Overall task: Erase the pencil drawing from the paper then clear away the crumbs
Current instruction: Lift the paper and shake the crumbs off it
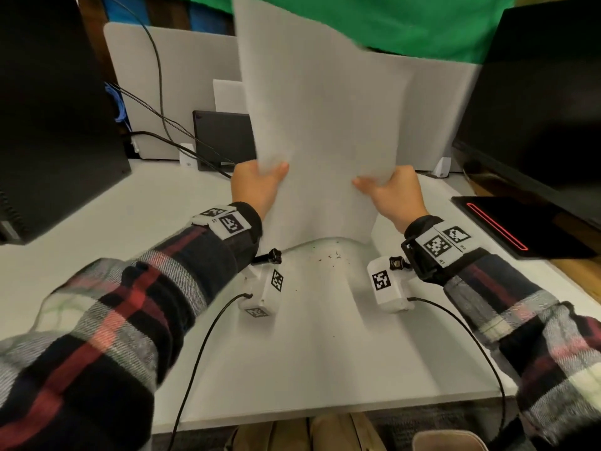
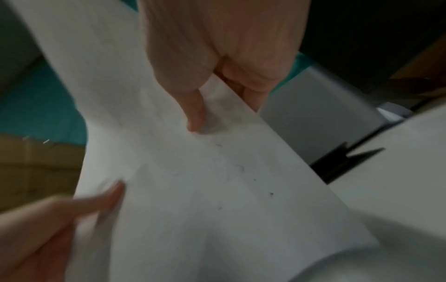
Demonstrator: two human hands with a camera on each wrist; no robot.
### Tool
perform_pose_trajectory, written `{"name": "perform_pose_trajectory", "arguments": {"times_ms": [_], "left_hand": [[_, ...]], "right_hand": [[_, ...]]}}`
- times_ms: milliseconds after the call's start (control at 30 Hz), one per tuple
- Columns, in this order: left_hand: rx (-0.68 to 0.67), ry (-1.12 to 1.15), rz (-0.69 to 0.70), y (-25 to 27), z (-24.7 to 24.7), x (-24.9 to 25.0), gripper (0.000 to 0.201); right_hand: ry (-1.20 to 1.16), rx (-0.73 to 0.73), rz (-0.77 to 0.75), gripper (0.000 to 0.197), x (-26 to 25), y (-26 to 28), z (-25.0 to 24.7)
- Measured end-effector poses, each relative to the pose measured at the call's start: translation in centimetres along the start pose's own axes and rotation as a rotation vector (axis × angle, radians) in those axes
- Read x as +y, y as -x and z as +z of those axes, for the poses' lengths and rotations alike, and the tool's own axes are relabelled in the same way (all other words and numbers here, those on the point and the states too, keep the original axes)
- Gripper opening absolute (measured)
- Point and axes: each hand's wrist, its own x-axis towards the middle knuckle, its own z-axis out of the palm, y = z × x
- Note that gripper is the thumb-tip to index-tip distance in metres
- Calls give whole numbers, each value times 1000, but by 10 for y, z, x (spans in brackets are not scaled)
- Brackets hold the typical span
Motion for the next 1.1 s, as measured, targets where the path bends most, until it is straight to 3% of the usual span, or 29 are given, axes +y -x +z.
{"name": "perform_pose_trajectory", "arguments": {"times_ms": [100, 433, 633, 833, 1000, 1100], "left_hand": [[4, 7, 13, -4, -5, 0, 30], [-51, 158, -4, -1, 4, 9, 24], [5, 114, 33, -5, 2, 11, 24], [-56, 179, 40, -6, 5, 21, 23], [113, 271, 47, -19, 7, 40, 14], [97, 166, 55, -22, 9, 43, 17]], "right_hand": [[-30, 50, 27, 17, 1, -4, -4], [-129, -21, -24, 25, -6, -1, 2], [-67, 106, -32, 26, -6, -10, -7], [-161, -3, -20, 24, 0, -6, -7], [-215, -86, -18, 20, -2, -2, -6], [-243, -89, -36, 18, -3, -2, -8]]}}
